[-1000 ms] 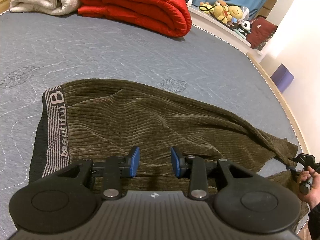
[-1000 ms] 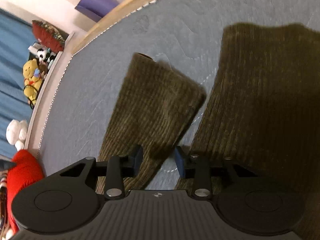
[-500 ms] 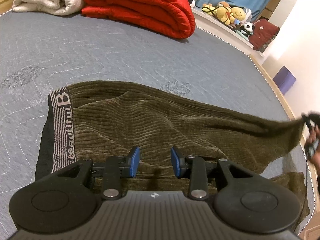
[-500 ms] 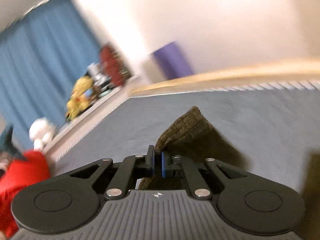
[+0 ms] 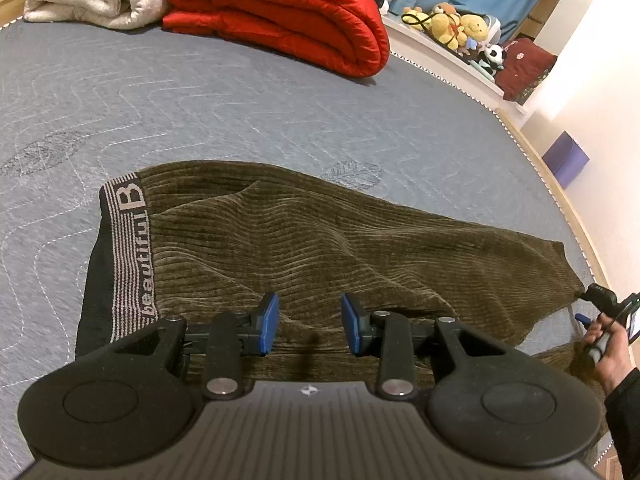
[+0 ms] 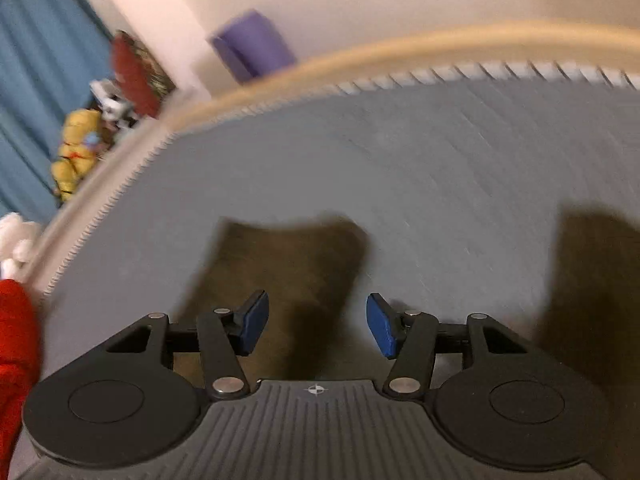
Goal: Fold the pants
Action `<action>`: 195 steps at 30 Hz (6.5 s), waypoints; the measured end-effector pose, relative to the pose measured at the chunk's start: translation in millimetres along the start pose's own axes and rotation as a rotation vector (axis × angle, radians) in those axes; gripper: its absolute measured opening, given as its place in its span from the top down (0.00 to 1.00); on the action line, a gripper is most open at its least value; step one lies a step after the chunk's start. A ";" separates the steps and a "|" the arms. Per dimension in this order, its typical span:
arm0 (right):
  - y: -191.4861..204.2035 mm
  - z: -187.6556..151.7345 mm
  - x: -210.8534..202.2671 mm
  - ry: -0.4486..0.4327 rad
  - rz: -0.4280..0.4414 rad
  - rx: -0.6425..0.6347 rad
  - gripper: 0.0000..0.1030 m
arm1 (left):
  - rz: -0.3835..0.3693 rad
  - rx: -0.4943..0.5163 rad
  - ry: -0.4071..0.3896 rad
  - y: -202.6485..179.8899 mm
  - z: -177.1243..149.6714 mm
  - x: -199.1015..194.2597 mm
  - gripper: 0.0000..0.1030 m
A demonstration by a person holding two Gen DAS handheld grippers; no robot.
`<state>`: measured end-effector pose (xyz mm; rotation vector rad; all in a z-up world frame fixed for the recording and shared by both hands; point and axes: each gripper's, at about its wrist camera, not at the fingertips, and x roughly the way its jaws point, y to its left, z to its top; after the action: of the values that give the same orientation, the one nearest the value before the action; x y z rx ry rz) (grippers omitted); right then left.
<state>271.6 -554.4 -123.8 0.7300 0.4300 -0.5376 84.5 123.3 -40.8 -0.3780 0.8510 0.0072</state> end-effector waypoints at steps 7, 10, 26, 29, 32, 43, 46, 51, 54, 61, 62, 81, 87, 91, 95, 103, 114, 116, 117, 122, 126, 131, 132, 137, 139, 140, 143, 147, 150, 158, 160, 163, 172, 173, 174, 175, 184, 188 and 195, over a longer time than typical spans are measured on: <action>31.2 -28.1 6.5 0.001 -0.018 -0.105 0.48 | 0.005 0.001 -0.003 -2.9 0.1 1.3 0.63; 58.2 -13.9 1.7 -0.035 0.231 -0.105 0.48 | 0.008 0.005 0.000 -1.7 -0.5 1.1 0.63; 10.6 -22.0 6.7 -0.018 0.241 -0.005 0.43 | 0.019 0.005 -0.007 2.4 0.3 -2.0 0.58; 28.6 -17.9 27.6 0.089 0.284 -0.003 0.50 | 0.026 0.006 -0.009 2.9 1.2 -1.8 0.58; 38.4 -21.0 27.9 0.086 0.222 -0.035 0.86 | 0.035 0.007 -0.012 6.3 1.8 -2.9 0.58; -0.4 -26.5 -87.4 -0.219 -0.185 -0.062 0.93 | 0.095 -0.032 0.014 45.3 5.6 -10.3 0.52; -21.3 -19.6 -81.4 -0.093 -0.259 -0.001 0.86 | 0.082 -0.031 0.101 61.6 -0.5 -2.1 0.51; 1.6 -18.1 -138.2 -0.200 -0.191 -0.137 0.68 | 0.117 0.071 0.264 89.9 -26.9 17.8 0.61; 19.2 -26.1 -184.6 -0.185 -0.044 -0.183 0.57 | 0.121 0.059 0.247 97.1 -25.5 3.2 0.61; 74.2 -80.8 -277.0 -0.030 0.310 -0.391 0.37 | 0.138 0.032 0.142 109.8 -24.7 -37.1 0.29; 80.3 -93.3 -285.0 0.002 0.357 -0.439 0.33 | 0.154 0.045 0.154 112.0 -28.2 -35.2 0.29; 113.5 -342.9 -354.0 0.298 0.880 -1.553 0.40 | 0.176 0.183 0.264 115.7 -67.4 -8.5 0.13; 92.1 -386.9 -377.9 0.345 0.997 -1.834 0.38 | 0.156 0.214 0.255 109.1 -69.1 -9.5 0.30; 97.6 -387.8 -377.9 0.383 1.000 -1.818 0.38 | 0.160 0.288 0.237 95.7 -73.2 -16.1 0.50; 96.2 -387.2 -385.5 0.446 1.071 -1.825 0.38 | 0.177 0.332 0.213 90.5 -77.9 -21.8 0.59; 102.7 -404.3 -383.4 0.428 1.053 -1.854 0.91 | 0.152 0.311 0.153 91.0 -72.0 -49.9 0.72; 98.2 -384.4 -404.7 0.450 1.238 -1.818 0.94 | 0.186 0.322 0.183 95.1 -75.6 -94.1 0.76; 97.2 -383.1 -404.5 0.461 1.239 -1.824 0.94 | 0.248 0.368 0.217 93.4 -83.8 -84.1 0.74; 96.4 -383.3 -403.5 0.469 1.229 -1.829 0.93 | 0.289 0.381 0.234 93.8 -86.8 -77.4 0.72; 111.3 -363.2 -401.0 0.514 1.210 -1.680 0.80 | 0.309 0.363 0.106 87.6 -78.5 -85.1 0.52; 128.6 -328.2 -395.6 0.492 1.182 -1.445 0.46 | 0.185 0.345 0.037 74.5 -70.9 -92.3 0.52; 133.6 -320.0 -362.8 0.575 1.011 -1.311 0.46 | 0.113 0.360 0.176 67.2 -82.7 -51.0 0.62; 133.1 -324.2 -354.7 0.592 0.949 -1.329 0.46 | 0.148 0.370 0.217 69.8 -92.1 -40.6 0.69; 117.8 -344.2 -318.3 0.643 0.667 -1.471 0.44 | 0.176 0.353 0.248 71.7 -85.4 -23.2 0.72; 119.4 -334.2 -317.8 0.658 0.674 -1.429 0.43 | 0.145 0.329 0.171 67.5 -72.3 -34.5 0.72; 119.6 -327.8 -318.1 0.646 0.678 -1.408 0.43 | 0.132 0.311 0.137 66.0 -65.2 -38.3 0.72; 120.2 -309.8 -324.4 0.589 0.722 -1.365 0.43 | 0.127 0.244 0.055 62.7 -46.6 -40.1 0.71; 128.8 -271.7 -342.5 0.441 0.792 -1.270 0.43 | 0.176 0.205 -0.024 48.6 -27.9 -30.3 0.71; 139.9 -238.3 -364.6 0.262 0.798 -1.233 0.39 | 0.155 0.145 -0.075 39.4 -16.8 -31.5 0.71; 156.3 -153.2 -370.9 0.125 0.774 -0.905 0.22 | 0.120 0.121 -0.144 19.0 4.6 -23.6 0.72; 146.0 -155.2 -343.1 0.119 0.692 -0.876 0.22 | 0.131 0.138 -0.152 17.5 6.6 -18.7 0.73; 134.4 -154.5 -291.9 0.303 0.563 -0.759 0.22 | 0.149 0.163 -0.152 15.7 6.9 -10.7 0.74; 136.4 -167.0 -245.7 0.483 0.504 -0.679 0.23 | 0.198 0.169 -0.125 15.3 8.5 16.2 0.74; 137.7 -169.0 -245.5 0.481 0.513 -0.687 0.23 | 0.201 0.171 -0.123 13.9 8.1 18.5 0.74; 138.0 -170.3 -252.9 0.480 0.520 -0.693 0.23 | 0.203 0.174 -0.121 13.2 7.1 20.3 0.74; 140.3 -169.8 -255.4 0.480 0.527 -0.703 0.23 | 0.205 0.178 -0.119 11.8 6.6 22.2 0.74; 144.9 -164.5 -263.1 0.466 0.546 -0.765 0.22 | 0.219 0.191 -0.114 2.1 3.9 33.0 0.74; 141.1 -159.9 -266.8 0.453 0.548 -0.763 0.22 | 0.217 0.198 -0.117 -2.8 2.3 33.8 0.74; 138.2 -156.3 -270.8 0.437 0.549 -0.759 0.22 | 0.197 0.162 -0.069 7.9 4.3 35.2 0.62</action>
<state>113.9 -272.6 -11.8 0.1938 0.7500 0.3168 109.8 127.0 -66.6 -0.1397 0.8119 0.1326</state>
